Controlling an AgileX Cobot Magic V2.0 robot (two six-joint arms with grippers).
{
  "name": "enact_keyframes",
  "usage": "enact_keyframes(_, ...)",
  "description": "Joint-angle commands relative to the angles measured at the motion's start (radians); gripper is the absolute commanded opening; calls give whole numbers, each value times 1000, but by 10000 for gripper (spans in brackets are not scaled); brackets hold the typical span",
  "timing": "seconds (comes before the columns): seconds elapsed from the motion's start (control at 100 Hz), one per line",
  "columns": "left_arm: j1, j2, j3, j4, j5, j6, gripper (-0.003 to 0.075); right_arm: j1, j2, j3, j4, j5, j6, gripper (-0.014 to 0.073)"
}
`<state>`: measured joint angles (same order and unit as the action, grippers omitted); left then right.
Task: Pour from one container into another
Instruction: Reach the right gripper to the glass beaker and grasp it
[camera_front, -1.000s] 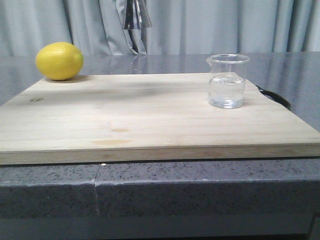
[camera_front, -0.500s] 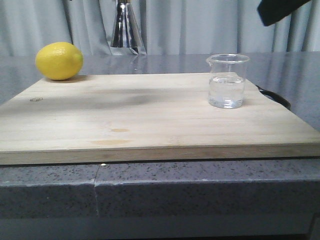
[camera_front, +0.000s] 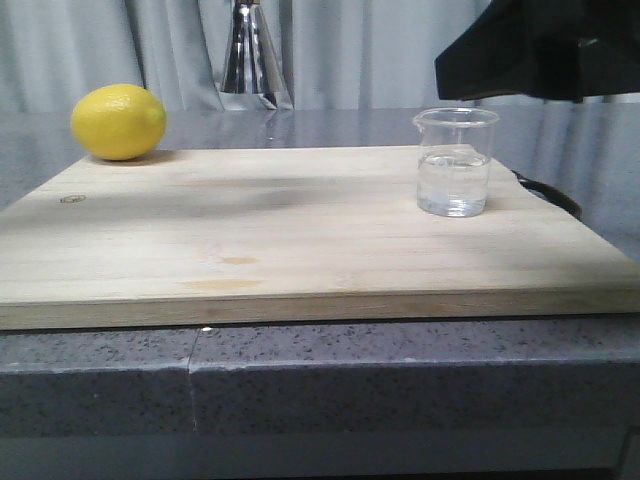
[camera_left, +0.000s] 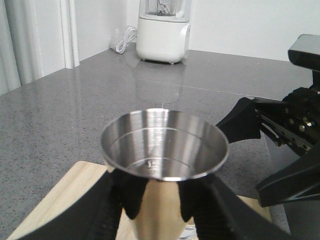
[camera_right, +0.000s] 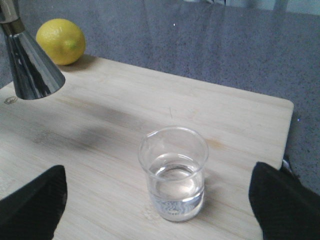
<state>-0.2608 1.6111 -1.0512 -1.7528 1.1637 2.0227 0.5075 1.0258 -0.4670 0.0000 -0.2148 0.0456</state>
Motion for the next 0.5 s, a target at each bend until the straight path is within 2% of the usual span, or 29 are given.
enact_keyframes(0.0,3,-46,-25,-111,79,-2,249,1,15,40,-27,-263,-5,671)
enact_keyframes(0.11,3,-46,-25,-111,79,-2,249,1,74,100,-27,-439,-5,671)
enact_keyframes(0.49,3,-46,-25,-111,79,-2,249,-4,367,121,-19,-796,-9,671)
